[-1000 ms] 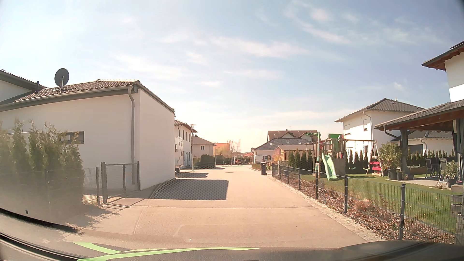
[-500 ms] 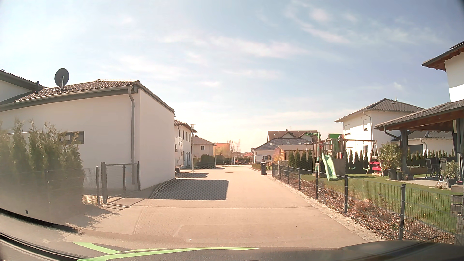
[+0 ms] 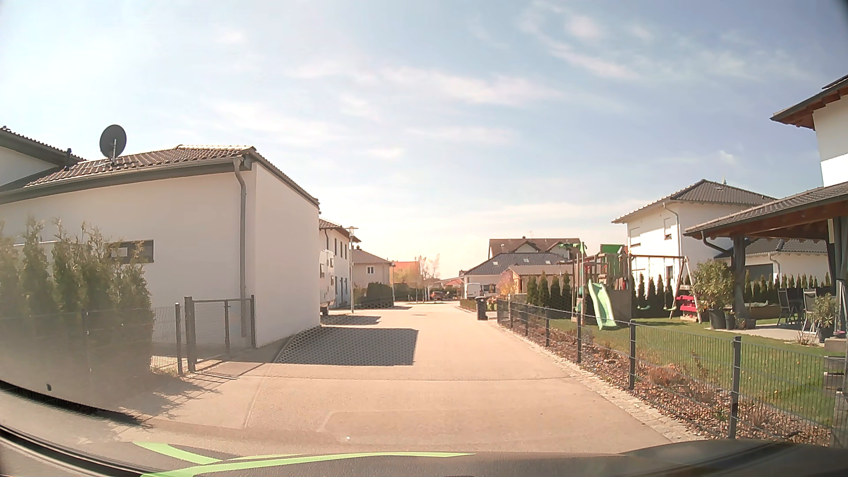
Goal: Follow the waypoints while adhering to traffic rules and regulations
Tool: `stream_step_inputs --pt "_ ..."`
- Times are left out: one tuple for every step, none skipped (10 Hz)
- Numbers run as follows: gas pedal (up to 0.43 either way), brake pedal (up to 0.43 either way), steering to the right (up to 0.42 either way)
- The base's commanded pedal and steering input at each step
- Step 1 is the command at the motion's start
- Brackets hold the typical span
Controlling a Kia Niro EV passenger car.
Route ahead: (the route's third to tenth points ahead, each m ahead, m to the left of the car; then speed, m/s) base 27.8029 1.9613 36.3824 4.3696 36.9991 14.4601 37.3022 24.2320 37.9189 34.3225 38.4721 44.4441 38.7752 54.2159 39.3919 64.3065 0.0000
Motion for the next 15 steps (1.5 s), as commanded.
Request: stream_step_inputs --pt "0.000 0.360 0.000" --pt "0.000 0.360 0.000" --pt "0.000 0.360 0.000" --pt "0.000 0.360 0.000" --pt "0.000 0.360 0.000" --pt "0.000 0.360 0.000" --pt "0.000 0.360 0.000" --pt "0.000 0.360 0.000" --pt "0.000 0.360 0.000" --pt "0.000 0.366 0.000" --pt "0.000 0.360 0.000" --pt "0.000 0.360 0.000" --pt "0.000 0.360 0.000" --pt "0.000 0.360 0.000" --pt "0.000 0.360 0.000"
